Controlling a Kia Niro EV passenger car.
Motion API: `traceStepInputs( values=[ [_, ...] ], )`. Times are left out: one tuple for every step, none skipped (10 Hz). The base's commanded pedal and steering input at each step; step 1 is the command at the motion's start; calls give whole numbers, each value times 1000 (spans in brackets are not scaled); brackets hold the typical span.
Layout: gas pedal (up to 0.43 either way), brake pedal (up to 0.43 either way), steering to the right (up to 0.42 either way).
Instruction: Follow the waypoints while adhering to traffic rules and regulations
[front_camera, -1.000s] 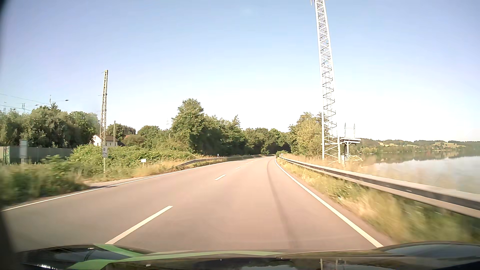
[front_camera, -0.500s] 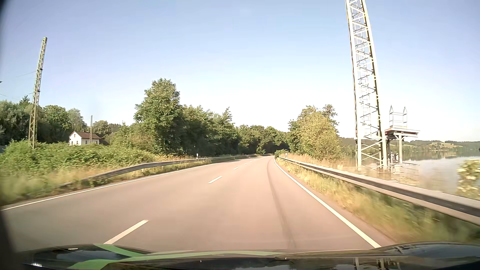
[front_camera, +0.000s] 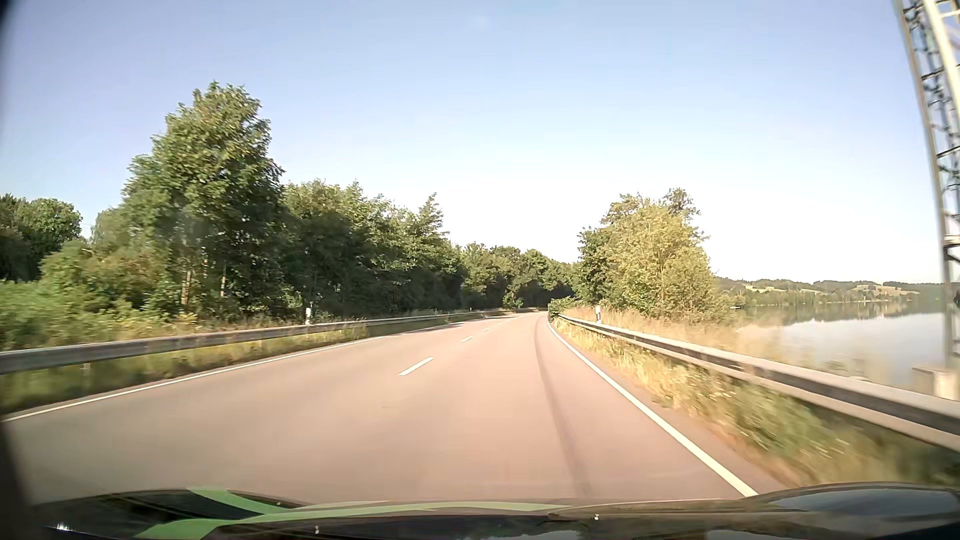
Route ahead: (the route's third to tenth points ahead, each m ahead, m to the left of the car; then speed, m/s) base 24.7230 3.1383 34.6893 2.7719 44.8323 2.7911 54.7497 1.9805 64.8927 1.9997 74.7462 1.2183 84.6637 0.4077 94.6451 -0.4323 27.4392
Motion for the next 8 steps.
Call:
traceStepInputs(
  values=[
    [248, 0, 6],
    [248, 0, 5],
    [268, 0, 5],
    [280, 0, 5],
    [287, 0, 5],
    [287, 0, 5],
    [299, 0, 5],
    [299, 0, 4]
  ],
)
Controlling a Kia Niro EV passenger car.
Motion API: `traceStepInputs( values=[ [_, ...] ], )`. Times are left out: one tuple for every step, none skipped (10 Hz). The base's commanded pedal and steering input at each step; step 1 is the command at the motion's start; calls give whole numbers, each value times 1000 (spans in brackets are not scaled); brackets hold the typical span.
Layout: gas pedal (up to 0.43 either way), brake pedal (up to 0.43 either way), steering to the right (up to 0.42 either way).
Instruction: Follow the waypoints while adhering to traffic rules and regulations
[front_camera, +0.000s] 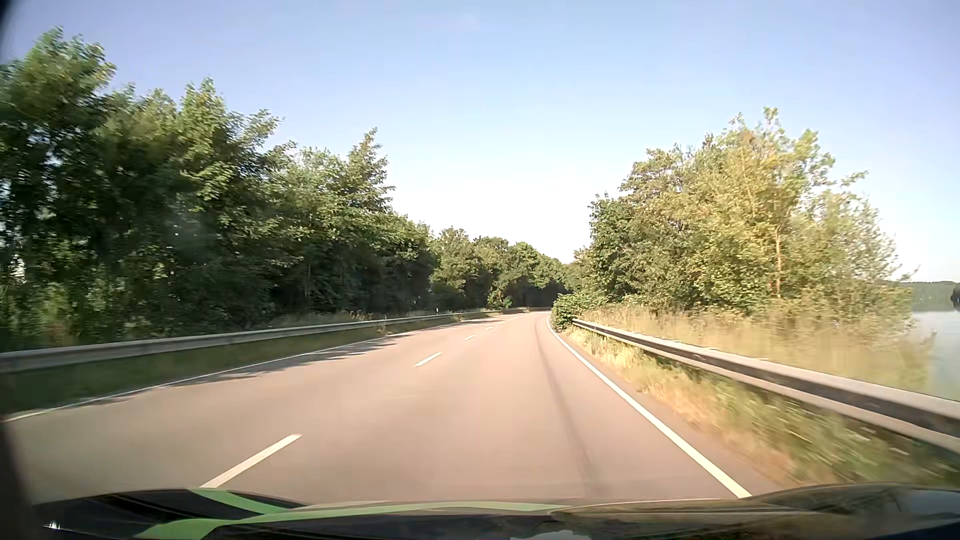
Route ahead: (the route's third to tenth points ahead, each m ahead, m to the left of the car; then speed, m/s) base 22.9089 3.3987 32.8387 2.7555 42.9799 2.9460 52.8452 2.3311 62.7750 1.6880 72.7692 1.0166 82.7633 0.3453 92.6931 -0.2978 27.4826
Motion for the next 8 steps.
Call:
traceStepInputs(
  values=[
    [299, 0, 5],
    [299, 0, 5],
    [311, 0, 5],
    [311, 0, 5],
    [311, 0, 4],
    [311, 0, 5],
    [311, 0, 5],
    [311, 0, 5]
  ],
)
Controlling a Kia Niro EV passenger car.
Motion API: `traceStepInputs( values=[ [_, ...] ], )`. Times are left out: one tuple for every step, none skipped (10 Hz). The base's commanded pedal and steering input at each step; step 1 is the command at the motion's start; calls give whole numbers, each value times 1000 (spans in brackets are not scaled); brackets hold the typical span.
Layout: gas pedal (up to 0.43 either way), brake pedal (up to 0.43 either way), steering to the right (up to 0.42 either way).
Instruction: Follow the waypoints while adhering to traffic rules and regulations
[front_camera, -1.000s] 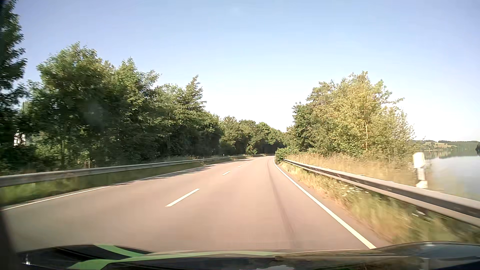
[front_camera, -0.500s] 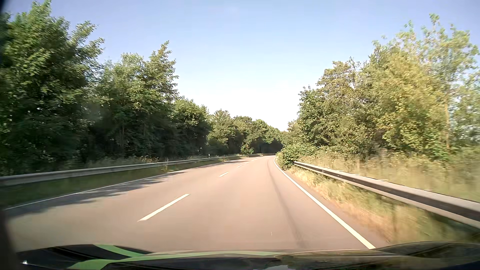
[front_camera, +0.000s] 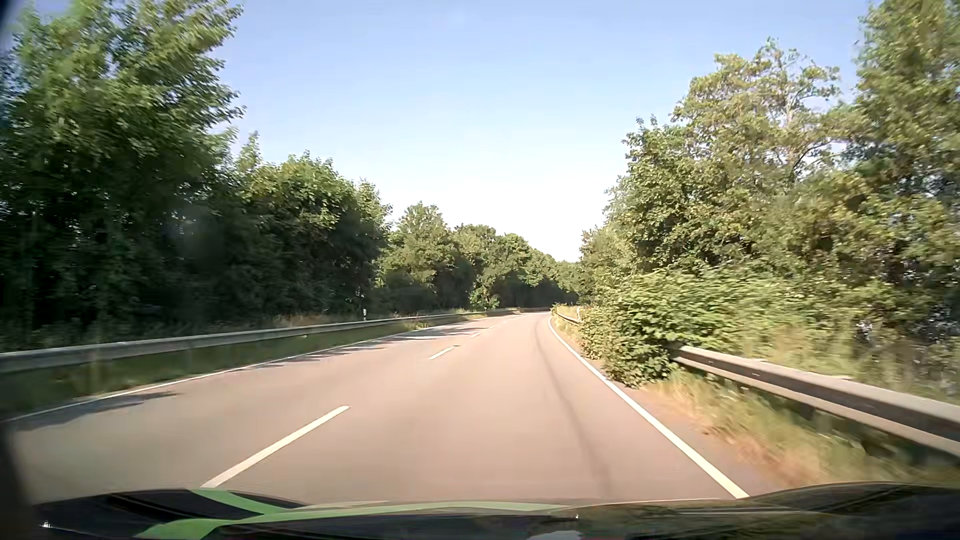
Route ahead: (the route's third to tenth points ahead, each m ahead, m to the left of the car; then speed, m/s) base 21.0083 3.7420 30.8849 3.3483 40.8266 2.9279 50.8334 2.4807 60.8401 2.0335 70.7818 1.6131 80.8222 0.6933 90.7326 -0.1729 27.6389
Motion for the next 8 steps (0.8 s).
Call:
traceStepInputs(
  values=[
    [311, 0, 5],
    [311, 0, 5],
    [311, 0, 5],
    [311, 0, 5],
    [311, 0, 5],
    [311, 0, 4],
    [311, 0, 5],
    [319, 0, 4]
  ],
)
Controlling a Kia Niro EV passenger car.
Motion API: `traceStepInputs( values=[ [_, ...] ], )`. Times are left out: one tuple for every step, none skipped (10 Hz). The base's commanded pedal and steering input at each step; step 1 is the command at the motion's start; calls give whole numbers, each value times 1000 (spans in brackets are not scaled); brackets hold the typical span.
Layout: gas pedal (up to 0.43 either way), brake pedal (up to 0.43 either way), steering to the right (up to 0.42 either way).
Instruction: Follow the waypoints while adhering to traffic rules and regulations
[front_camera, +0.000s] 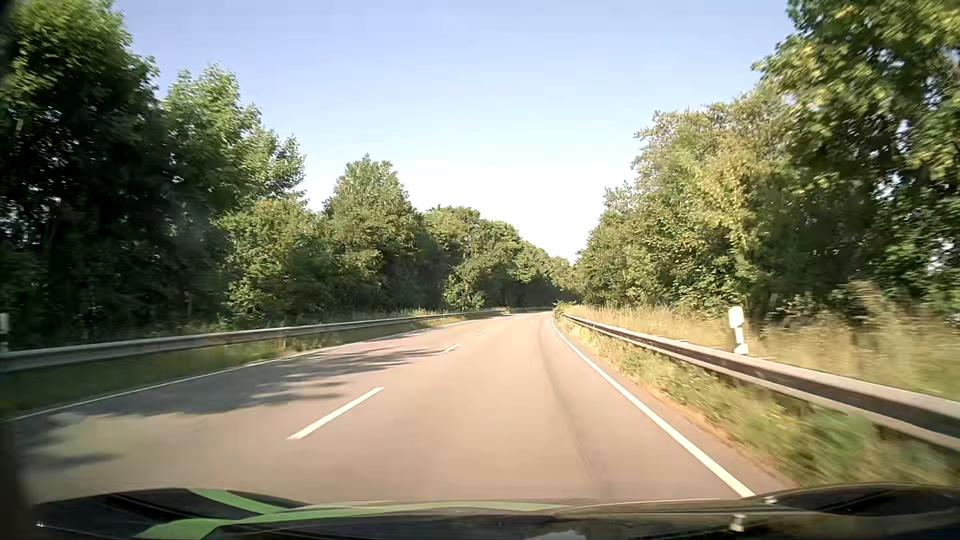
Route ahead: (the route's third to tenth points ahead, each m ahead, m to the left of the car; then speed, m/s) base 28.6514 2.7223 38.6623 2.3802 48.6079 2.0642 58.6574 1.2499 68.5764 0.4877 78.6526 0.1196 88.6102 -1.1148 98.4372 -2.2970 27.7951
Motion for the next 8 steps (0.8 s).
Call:
traceStepInputs(
  values=[
    [331, 0, 4],
    [331, 0, 4],
    [331, 0, 4],
    [339, 0, 5],
    [331, 0, 4],
    [319, 0, 4],
    [280, 0, 5],
    [268, 0, 5]
  ],
)
